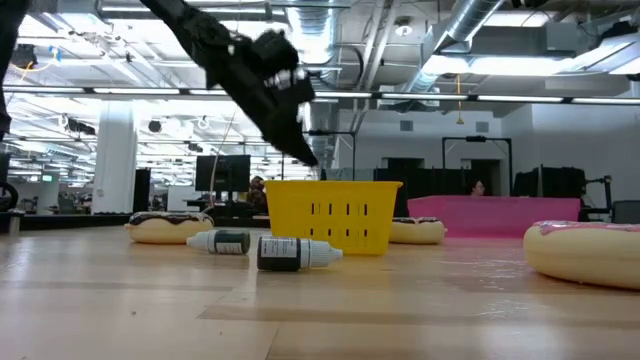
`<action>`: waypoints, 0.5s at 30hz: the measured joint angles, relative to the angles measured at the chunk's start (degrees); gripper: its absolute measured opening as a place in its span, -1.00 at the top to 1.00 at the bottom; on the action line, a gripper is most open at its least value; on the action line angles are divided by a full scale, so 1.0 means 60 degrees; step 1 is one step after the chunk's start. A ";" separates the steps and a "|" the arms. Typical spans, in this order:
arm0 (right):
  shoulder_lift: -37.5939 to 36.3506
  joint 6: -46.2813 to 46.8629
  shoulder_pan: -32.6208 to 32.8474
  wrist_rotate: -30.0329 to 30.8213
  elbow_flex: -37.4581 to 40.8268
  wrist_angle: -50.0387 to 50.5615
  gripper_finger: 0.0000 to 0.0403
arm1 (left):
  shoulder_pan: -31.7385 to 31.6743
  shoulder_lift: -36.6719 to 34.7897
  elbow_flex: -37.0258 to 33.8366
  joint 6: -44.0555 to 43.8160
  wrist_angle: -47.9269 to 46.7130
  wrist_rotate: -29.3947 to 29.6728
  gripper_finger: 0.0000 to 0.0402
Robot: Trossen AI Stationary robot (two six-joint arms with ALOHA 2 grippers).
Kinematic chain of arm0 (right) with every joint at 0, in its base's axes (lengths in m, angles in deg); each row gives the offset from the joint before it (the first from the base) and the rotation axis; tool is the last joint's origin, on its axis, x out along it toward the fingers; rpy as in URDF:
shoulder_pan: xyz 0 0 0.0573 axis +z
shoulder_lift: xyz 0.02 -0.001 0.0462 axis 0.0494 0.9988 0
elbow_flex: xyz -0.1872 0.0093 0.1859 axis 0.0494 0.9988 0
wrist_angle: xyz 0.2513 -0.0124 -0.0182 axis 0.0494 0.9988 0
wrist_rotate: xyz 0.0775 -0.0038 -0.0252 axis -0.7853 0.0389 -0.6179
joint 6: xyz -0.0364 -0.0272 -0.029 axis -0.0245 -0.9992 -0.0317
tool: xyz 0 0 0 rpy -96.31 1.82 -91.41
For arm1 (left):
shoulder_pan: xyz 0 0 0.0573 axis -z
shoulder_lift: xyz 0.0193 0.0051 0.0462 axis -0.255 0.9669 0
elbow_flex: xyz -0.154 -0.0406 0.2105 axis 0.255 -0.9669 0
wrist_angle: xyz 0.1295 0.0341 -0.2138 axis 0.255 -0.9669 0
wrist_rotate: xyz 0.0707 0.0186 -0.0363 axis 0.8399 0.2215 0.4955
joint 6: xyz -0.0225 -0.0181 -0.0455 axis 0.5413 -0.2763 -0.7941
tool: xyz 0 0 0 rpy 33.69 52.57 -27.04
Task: Pick & Place Food Item
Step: Put the green food coloring bottle into the black bin
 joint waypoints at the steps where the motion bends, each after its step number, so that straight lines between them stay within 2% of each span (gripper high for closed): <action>1: 0.0000 -0.0004 0.0000 -0.0004 0.0000 0.0014 0.03 | 0.0079 -0.0284 -0.0010 -0.0088 -0.0276 -0.0002 0.41; 4: 0.0000 -0.0084 0.0000 -0.0036 0.0000 0.0033 0.03 | 0.0411 -0.1208 -0.0386 -0.0445 -0.0686 -0.0005 0.41; 7: 0.0000 -0.0234 0.0002 -0.0068 0.0000 0.0025 0.03 | 0.1019 -0.2110 -0.1244 -0.0718 -0.0875 -0.0335 0.38; 12: 0.0000 -0.0435 0.0018 -0.0083 0.0003 -0.0038 0.03 | 0.2917 -0.3620 -0.3217 -0.1728 -0.0508 -0.0506 0.34; 15: 0.0000 -0.0536 0.0075 -0.0078 0.0000 -0.0049 0.03 | 0.4415 -0.4238 -0.4197 -0.2691 0.0315 0.0140 0.33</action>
